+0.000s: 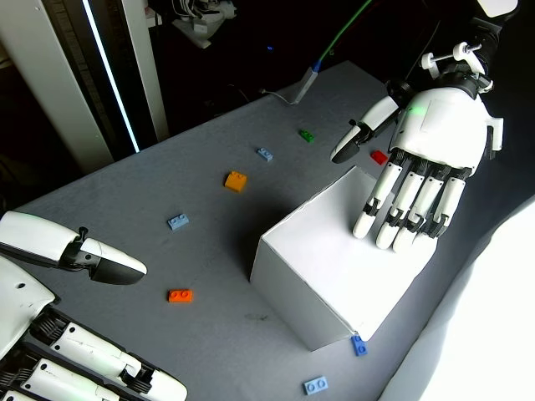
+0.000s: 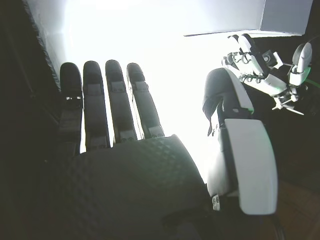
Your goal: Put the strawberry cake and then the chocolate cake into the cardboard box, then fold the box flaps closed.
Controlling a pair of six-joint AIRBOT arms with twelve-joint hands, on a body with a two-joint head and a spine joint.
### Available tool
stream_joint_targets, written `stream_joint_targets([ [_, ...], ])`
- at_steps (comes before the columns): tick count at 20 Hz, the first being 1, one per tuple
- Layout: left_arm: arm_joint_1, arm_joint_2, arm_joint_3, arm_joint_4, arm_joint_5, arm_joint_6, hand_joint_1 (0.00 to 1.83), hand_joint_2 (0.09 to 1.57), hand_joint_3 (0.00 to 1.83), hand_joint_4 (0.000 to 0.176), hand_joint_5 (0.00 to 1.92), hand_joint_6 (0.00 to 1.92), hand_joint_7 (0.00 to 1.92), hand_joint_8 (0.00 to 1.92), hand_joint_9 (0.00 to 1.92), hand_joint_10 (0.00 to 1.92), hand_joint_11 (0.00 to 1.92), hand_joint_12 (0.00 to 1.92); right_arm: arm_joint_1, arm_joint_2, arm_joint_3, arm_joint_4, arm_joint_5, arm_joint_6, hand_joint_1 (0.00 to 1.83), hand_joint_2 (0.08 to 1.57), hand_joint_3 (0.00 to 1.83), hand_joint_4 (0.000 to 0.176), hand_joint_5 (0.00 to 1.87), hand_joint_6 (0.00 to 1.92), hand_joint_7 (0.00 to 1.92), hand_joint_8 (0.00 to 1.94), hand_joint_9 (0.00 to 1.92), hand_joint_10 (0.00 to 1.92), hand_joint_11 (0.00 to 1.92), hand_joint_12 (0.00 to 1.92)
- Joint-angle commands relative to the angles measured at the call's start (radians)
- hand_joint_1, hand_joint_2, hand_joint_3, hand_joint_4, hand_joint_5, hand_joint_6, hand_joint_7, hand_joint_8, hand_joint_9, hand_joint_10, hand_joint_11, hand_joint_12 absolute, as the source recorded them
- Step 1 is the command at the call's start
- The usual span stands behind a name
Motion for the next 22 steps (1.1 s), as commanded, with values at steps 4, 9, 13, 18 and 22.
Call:
stream_joint_targets([
  [4, -0.071, 0.044, -0.009, -0.045, -0.002, 0.004, 0.0, 1.17, 0.0, 0.074, 0.33, 0.0, 0.4, 0.0, 0.42, 0.0, 0.0, 1.06, 0.015, 0.012, 0.003, -0.004, 0.118, -0.001, 0.04, 1.23, 0.0, 0.0, 0.26, 0.01, 0.25, 0.0, 0.27, 0.01, 0.0, 0.89],
  [9, -0.145, 0.131, -0.025, 0.049, -0.05, -0.038, 0.0, 1.17, 0.0, 0.077, 0.32, 0.0, 0.39, 0.0, 0.42, 0.0, 0.0, 1.04, 0.013, 0.012, 0.003, -0.005, 0.117, -0.013, 0.04, 1.23, 0.0, 0.0, 0.25, 0.0, 0.26, 0.0, 0.27, 0.0, 0.0, 0.84],
  [13, -0.15, 0.201, -0.066, 0.107, -0.094, -0.07, 0.0, 1.15, 0.0, 0.081, 0.33, 0.0, 0.39, 0.0, 0.41, 0.0, 0.0, 1.06, 0.012, 0.012, 0.003, -0.005, 0.117, -0.022, 0.05, 1.22, 0.0, 0.0, 0.24, 0.0, 0.28, 0.01, 0.29, 0.01, 0.0, 0.92],
  [18, -0.142, 0.285, -0.117, 0.161, -0.163, -0.129, 0.0, 1.16, 0.0, 0.071, 0.36, 0.01, 0.42, 0.01, 0.45, 0.01, 0.0, 1.09, 0.008, 0.012, 0.003, -0.046, 0.134, -0.029, 0.05, 1.22, 0.0, 0.0, 0.26, 0.01, 0.29, 0.01, 0.3, 0.01, 0.0, 0.87],
  [22, -0.128, 0.321, -0.142, 0.178, -0.181, -0.151, 0.0, 1.15, 0.0, 0.058, 0.45, 0.01, 0.51, 0.01, 0.53, 0.02, 0.04, 1.16, 0.008, 0.012, 0.003, -0.052, 0.134, -0.029, 0.07, 1.21, 0.0, 0.0, 0.34, 0.03, 0.37, 0.02, 0.37, 0.03, 0.0, 0.96],
])
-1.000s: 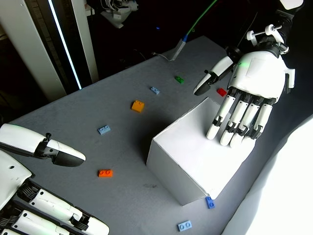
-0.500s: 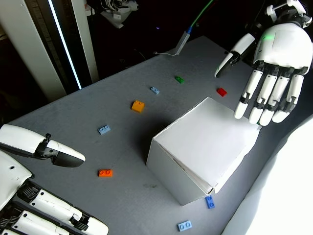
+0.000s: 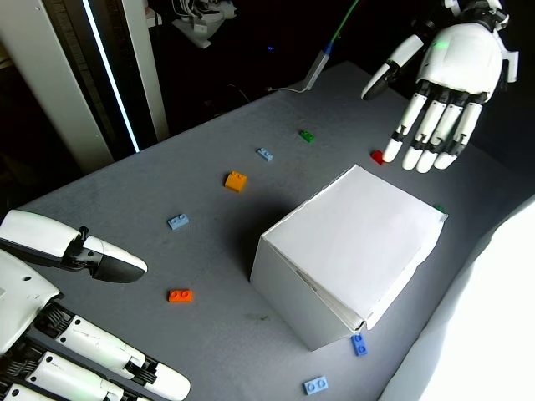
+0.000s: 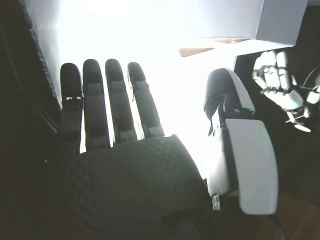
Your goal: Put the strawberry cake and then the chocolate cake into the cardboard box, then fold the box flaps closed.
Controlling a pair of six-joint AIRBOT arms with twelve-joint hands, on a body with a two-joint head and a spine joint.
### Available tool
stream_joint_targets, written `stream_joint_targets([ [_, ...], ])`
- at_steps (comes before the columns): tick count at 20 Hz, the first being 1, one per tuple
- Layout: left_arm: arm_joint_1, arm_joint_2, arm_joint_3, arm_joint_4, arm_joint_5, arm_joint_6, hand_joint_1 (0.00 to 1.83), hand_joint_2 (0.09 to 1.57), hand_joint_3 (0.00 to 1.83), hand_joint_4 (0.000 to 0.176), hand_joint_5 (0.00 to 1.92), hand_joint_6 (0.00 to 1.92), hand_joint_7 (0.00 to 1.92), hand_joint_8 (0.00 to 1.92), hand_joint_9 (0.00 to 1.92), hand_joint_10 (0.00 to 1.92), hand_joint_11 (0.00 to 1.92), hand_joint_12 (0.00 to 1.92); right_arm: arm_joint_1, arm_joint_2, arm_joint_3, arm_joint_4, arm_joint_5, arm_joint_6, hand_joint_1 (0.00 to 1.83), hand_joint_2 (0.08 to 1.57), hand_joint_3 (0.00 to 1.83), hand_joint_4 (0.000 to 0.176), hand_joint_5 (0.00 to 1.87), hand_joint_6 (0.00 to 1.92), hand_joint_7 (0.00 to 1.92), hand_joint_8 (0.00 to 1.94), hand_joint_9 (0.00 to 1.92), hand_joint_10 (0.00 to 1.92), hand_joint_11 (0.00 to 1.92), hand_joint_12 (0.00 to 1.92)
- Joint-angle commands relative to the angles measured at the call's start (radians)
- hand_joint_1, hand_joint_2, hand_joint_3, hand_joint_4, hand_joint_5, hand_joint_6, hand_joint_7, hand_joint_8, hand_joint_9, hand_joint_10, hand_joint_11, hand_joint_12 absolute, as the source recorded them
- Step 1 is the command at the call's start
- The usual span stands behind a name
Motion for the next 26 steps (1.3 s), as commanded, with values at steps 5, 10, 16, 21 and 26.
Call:
stream_joint_targets([
  [5, -0.005, 0.051, -0.043, -0.08, 0.006, -0.022, 0.0, 1.18, 0.0, 0.0, 0.87, 0.03, 1.03, 0.1, 0.76, 0.89, 0.44, 1.58, 0.008, 0.012, 0.003, -0.009, 0.126, -0.002, 0.05, 1.22, 0.0, 0.0, 0.82, 0.16, 0.92, 0.13, 0.75, 0.45, 0.18, 1.52],
  [10, -0.004, 0.06, -0.082, -0.088, -0.02, -0.036, 0.0, 1.22, 0.0, 0.0, 1.16, 0.13, 1.21, 0.5, 1.05, 1.05, 0.8, 1.5, 0.008, 0.011, 0.003, -0.011, 0.125, -0.001, 0.0, 1.23, 0.0, 0.0, 1.11, 1.06, 1.22, 0.9, 0.95, 1.42, 0.58, 1.87],
  [16, 0.018, 0.058, -0.082, -0.058, -0.03, -0.014, 0.03, 1.39, 0.0, 0.0, 0.93, 1.15, 1.15, 1.24, 1.14, 1.46, 1.03, 1.66, 0.008, 0.01, 0.003, -0.026, 0.121, -0.001, 0.0, 1.32, 0.01, 0.175, 1.28, 1.86, 1.37, 1.89, 1.41, 1.92, 1.44, 1.92],
  [21, 0.006, 0.056, -0.107, -0.055, -0.035, 0.006, 0.03, 1.43, 0.0, 0.0, 0.87, 1.66, 1.08, 1.68, 1.1, 1.77, 1.05, 1.86, 0.008, 0.01, 0.002, -0.028, 0.12, 0.0, 0.0, 1.4, 0.03, 0.176, 1.29, 1.92, 1.4, 1.94, 1.43, 1.92, 1.47, 1.92],
  [26, 0.007, 0.056, -0.111, -0.061, -0.035, 0.006, 0.08, 1.42, 0.0, 0.0, 0.92, 1.7, 1.1, 1.7, 1.12, 1.79, 1.07, 1.9, 0.008, 0.01, 0.002, -0.028, 0.12, 0.0, 0.0, 1.4, 0.02, 0.176, 1.27, 1.92, 1.39, 1.94, 1.41, 1.92, 1.43, 1.92],
])
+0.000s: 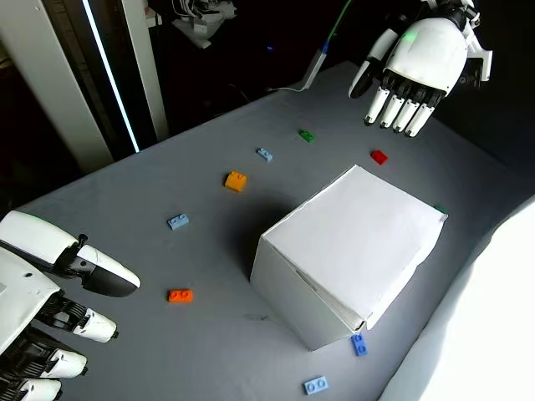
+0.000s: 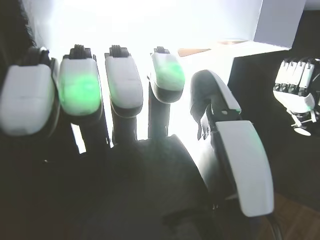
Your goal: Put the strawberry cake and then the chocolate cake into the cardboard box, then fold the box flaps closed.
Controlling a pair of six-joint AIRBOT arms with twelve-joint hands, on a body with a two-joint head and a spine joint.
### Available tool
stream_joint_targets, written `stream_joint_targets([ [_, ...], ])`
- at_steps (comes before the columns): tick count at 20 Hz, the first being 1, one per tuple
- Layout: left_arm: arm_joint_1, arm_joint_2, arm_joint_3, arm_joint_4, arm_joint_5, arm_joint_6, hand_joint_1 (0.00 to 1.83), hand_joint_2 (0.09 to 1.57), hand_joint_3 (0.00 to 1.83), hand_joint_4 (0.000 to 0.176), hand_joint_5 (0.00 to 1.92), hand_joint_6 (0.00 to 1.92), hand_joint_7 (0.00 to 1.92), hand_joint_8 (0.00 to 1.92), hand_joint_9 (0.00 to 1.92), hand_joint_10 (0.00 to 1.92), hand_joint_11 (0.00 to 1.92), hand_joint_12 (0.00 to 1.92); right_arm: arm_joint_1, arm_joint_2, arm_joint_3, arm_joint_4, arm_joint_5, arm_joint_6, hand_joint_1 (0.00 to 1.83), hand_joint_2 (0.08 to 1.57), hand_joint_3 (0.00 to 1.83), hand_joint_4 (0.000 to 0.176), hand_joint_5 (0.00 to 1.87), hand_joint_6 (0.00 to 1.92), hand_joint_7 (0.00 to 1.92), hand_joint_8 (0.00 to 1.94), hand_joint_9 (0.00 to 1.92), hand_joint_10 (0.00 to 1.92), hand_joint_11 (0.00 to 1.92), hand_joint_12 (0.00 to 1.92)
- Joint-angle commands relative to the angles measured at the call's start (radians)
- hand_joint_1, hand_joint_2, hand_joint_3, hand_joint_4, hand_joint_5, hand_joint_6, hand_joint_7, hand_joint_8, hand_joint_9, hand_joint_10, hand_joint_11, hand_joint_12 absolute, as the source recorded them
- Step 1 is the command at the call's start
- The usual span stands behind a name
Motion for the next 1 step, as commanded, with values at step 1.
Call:
stream_joint_targets([
  [1, -0.005, 0.007, 0.0, -0.082, 0.013, 0.0, 0.1, 1.42, 0.0, 0.0, 0.9, 1.63, 1.11, 1.65, 1.12, 1.74, 1.06, 1.84, 0.008, 0.013, 0.002, -0.001, 0.113, 0.0, 0.0, 1.4, 0.02, 0.176, 1.27, 1.92, 1.39, 1.94, 1.41, 1.92, 1.43, 1.92],
])
